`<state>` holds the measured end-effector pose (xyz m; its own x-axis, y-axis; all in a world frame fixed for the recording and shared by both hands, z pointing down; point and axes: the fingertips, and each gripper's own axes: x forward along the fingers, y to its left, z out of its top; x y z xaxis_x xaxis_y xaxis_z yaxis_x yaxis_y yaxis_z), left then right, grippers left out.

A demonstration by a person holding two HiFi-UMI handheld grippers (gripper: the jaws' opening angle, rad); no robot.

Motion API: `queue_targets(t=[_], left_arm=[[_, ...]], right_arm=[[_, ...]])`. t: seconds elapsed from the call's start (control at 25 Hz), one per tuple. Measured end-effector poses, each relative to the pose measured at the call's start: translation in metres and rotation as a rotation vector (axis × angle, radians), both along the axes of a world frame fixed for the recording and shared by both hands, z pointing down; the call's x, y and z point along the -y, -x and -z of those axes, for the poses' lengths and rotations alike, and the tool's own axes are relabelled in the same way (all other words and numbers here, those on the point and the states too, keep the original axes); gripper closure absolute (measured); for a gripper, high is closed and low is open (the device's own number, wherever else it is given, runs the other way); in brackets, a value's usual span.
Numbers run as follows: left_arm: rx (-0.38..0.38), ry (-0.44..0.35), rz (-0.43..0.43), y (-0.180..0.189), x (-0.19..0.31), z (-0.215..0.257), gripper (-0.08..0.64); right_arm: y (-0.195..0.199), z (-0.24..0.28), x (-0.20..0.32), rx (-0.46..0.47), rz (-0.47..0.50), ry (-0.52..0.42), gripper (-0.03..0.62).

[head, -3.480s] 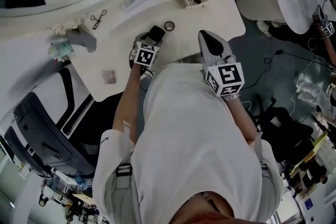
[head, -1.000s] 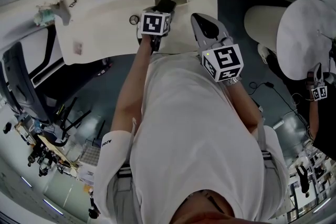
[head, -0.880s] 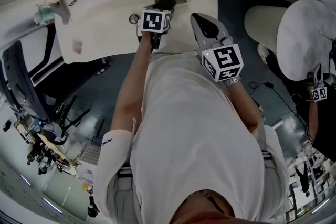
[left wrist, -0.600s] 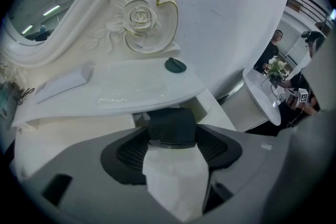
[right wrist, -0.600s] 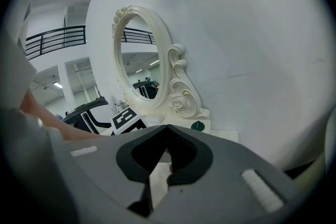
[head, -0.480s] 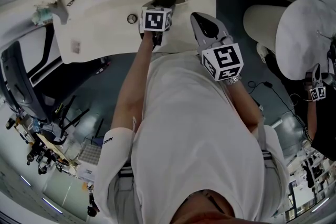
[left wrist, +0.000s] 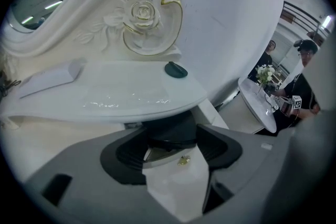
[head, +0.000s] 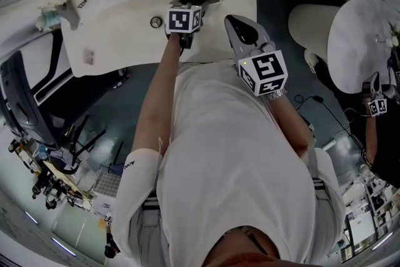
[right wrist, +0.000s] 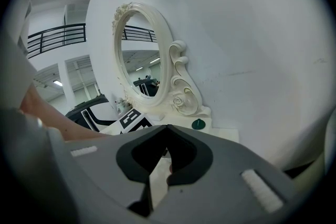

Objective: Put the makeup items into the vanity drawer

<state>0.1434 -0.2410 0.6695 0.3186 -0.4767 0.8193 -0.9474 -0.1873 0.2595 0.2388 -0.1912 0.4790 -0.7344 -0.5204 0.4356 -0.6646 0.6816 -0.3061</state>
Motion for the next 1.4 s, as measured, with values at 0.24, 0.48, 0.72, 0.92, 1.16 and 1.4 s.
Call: queue_targets(t=[0.24, 0.48, 0.72, 0.92, 1.16, 1.4], left_arm=[[0.021, -0.056, 0.018, -0.002, 0.002, -0.003, 0.258], [0.039, -0.114, 0.042, 0.01, -0.005, 0.013, 0.321], [0.032, -0.218, 0.12, 0.036, -0.022, 0.047, 0.459], [-0.006, -0.298, 0.127, 0.055, -0.048, 0.081, 0.553], [-0.044, -0.415, 0.118, 0.091, -0.084, 0.131, 0.554], [-0.094, -0.569, 0.157, 0.144, -0.123, 0.185, 0.554]], right_arm=[[0.003, -0.001, -0.006, -0.008, 0.008, -0.001, 0.584], [0.009, 0.0, -0.007, -0.007, 0.017, -0.004, 0.584], [0.022, 0.002, -0.013, -0.008, 0.032, -0.021, 0.584], [0.035, 0.004, -0.021, -0.019, 0.019, -0.029, 0.584], [0.072, 0.009, -0.034, -0.026, 0.008, -0.035, 0.584], [0.134, 0.019, -0.058, -0.02, 0.017, -0.057, 0.584]])
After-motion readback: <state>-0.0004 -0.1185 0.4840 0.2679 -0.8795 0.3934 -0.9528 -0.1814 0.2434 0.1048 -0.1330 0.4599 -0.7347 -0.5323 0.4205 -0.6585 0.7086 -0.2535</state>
